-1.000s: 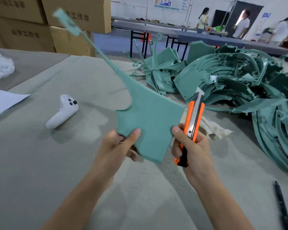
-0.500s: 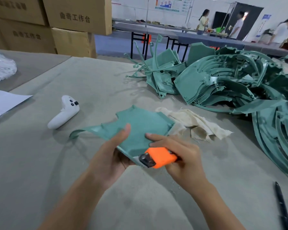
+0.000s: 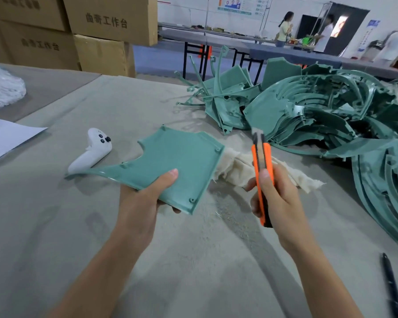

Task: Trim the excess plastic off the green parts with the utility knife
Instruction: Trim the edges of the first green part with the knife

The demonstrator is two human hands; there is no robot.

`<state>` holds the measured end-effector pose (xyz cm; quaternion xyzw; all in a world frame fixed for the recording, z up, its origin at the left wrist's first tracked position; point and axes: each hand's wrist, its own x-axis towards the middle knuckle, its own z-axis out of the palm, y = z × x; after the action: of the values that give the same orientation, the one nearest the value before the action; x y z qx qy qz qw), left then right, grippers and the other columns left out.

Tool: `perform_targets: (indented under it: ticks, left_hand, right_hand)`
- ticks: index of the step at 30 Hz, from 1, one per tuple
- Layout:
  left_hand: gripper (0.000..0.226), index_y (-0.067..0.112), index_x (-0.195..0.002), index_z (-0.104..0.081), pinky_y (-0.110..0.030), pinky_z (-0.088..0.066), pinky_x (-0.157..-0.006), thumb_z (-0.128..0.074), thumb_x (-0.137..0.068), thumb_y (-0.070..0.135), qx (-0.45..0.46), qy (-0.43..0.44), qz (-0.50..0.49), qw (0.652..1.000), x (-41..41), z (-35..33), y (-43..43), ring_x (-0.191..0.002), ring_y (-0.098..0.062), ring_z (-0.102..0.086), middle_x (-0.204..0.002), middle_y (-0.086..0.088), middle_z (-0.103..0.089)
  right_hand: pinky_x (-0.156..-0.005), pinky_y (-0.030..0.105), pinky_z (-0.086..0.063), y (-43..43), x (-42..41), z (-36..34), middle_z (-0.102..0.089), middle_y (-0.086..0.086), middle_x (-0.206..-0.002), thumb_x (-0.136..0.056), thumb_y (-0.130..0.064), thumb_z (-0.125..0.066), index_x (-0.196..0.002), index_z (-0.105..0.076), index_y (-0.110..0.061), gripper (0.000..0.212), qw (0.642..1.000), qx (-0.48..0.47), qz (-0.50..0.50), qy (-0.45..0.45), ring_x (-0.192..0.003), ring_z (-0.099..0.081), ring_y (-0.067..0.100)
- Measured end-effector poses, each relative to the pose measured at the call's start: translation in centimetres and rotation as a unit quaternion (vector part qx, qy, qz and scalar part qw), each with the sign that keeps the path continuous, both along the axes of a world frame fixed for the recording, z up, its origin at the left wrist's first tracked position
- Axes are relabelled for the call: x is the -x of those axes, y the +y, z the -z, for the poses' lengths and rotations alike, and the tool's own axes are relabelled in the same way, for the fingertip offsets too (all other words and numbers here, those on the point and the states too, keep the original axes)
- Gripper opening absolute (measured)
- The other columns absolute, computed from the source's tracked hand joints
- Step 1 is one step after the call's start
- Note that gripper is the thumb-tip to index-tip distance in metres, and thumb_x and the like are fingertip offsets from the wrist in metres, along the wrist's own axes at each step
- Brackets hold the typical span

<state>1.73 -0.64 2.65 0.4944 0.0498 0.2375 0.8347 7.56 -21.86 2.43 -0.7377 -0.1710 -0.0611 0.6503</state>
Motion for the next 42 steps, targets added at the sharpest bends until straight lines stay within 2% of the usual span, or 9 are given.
perform_targets:
  ticks: [3,6,9,18,25,29,32,37,42]
  left_hand:
    - [0.031,0.017,-0.095,-0.067,-0.026,-0.05,-0.043,-0.072,-0.066,0.007,0.04,0.015,-0.011,0.999,-0.3,0.0,0.5,-0.067,-0.014,-0.069,-0.085,0.002,-0.072]
    - [0.043,0.013,-0.105,-0.065,-0.026,-0.055,-0.053,-0.072,-0.064,0.007,0.081,0.031,0.0,0.996,-0.5,0.1,0.9,-0.078,-0.014,-0.071,-0.092,0.0,-0.073]
    - [0.042,0.012,-0.106,-0.066,-0.026,-0.056,-0.058,-0.071,-0.064,0.005,0.086,0.032,0.01,0.996,-0.6,0.2,0.8,-0.082,-0.014,-0.071,-0.095,-0.001,-0.074]
    - [0.038,0.011,-0.104,-0.065,-0.025,-0.055,-0.059,-0.069,-0.066,0.004,0.106,0.024,0.006,0.994,-0.6,-0.5,1.1,-0.08,-0.013,-0.071,-0.091,0.0,-0.074]
    - [0.025,0.005,-0.104,-0.066,-0.03,-0.056,-0.066,-0.057,-0.081,-0.001,0.117,0.032,0.026,0.992,-2.7,-3.2,1.7,-0.085,-0.02,-0.068,-0.098,-0.008,-0.072]
    - [0.017,0.006,-0.095,-0.066,-0.021,-0.051,-0.051,-0.056,-0.084,-0.001,0.124,0.065,0.053,0.989,-3.7,-4.4,2.0,-0.069,-0.016,-0.067,-0.082,-0.004,-0.072]
    - [0.017,0.006,-0.093,-0.066,-0.02,-0.049,-0.049,-0.058,-0.08,0.0,0.121,0.071,0.058,0.988,-3.7,-4.2,1.8,-0.07,-0.017,-0.066,-0.084,-0.004,-0.071]
    - [0.024,0.007,-0.087,-0.066,-0.019,-0.044,-0.043,-0.063,-0.063,0.008,0.105,0.071,0.071,0.989,-3.0,-3.7,1.3,-0.063,-0.016,-0.066,-0.079,-0.004,-0.071]
    - [0.024,0.009,-0.088,-0.065,-0.017,-0.043,-0.042,-0.064,-0.063,0.009,0.103,0.063,0.063,0.991,-2.2,-3.4,1.5,-0.06,-0.013,-0.067,-0.076,-0.001,-0.072]
  right_hand:
    - [-0.047,0.027,-0.045,0.2,-0.2,0.7,-0.066,-0.003,-0.083,-0.102,-0.02,-0.048,-0.108,-0.056,-0.025,0.011,0.993,0.1,-0.002,-0.059,-0.05,-0.053,0.014]
    - [-0.052,0.037,-0.05,0.6,-0.1,1.3,-0.068,-0.012,-0.081,-0.101,-0.023,-0.052,-0.117,-0.056,-0.028,0.017,0.978,0.18,0.0,-0.108,-0.05,-0.056,0.015]
    - [-0.052,0.037,-0.048,1.0,0.0,1.5,-0.067,-0.014,-0.079,-0.101,-0.024,-0.052,-0.119,-0.056,-0.027,0.019,0.965,0.213,-0.003,-0.156,-0.051,-0.056,0.016]
    - [-0.05,0.025,-0.046,1.0,0.0,1.3,-0.067,-0.017,-0.084,-0.101,-0.022,-0.052,-0.123,-0.054,-0.028,0.023,0.962,0.203,0.008,-0.183,-0.054,-0.059,0.013]
    - [-0.054,0.01,-0.031,1.2,0.7,1.4,-0.058,-0.014,-0.071,-0.098,-0.025,-0.055,-0.123,-0.058,-0.025,0.025,0.938,0.238,-0.033,-0.251,-0.055,-0.048,0.001]
    - [-0.047,0.024,-0.042,1.8,0.2,0.7,-0.065,-0.006,-0.075,-0.099,-0.036,-0.049,-0.118,-0.054,-0.04,0.02,0.959,0.162,-0.021,-0.233,-0.051,-0.053,0.012]
    - [-0.048,0.04,-0.045,1.9,-0.4,0.1,-0.066,-0.014,-0.077,-0.097,-0.041,-0.047,-0.112,-0.055,-0.034,0.019,0.968,0.13,0.04,-0.208,-0.049,-0.055,0.017]
    - [-0.047,0.023,-0.043,2.1,-0.7,-0.4,-0.065,-0.022,-0.083,-0.099,-0.034,-0.05,-0.109,-0.055,-0.031,0.012,0.964,0.148,0.082,-0.205,-0.052,-0.057,0.013]
    - [-0.046,0.019,-0.037,2.1,-0.6,0.1,-0.061,-0.027,-0.077,-0.101,-0.021,-0.053,-0.107,-0.056,-0.024,0.008,0.958,0.182,0.083,-0.205,-0.054,-0.054,0.012]
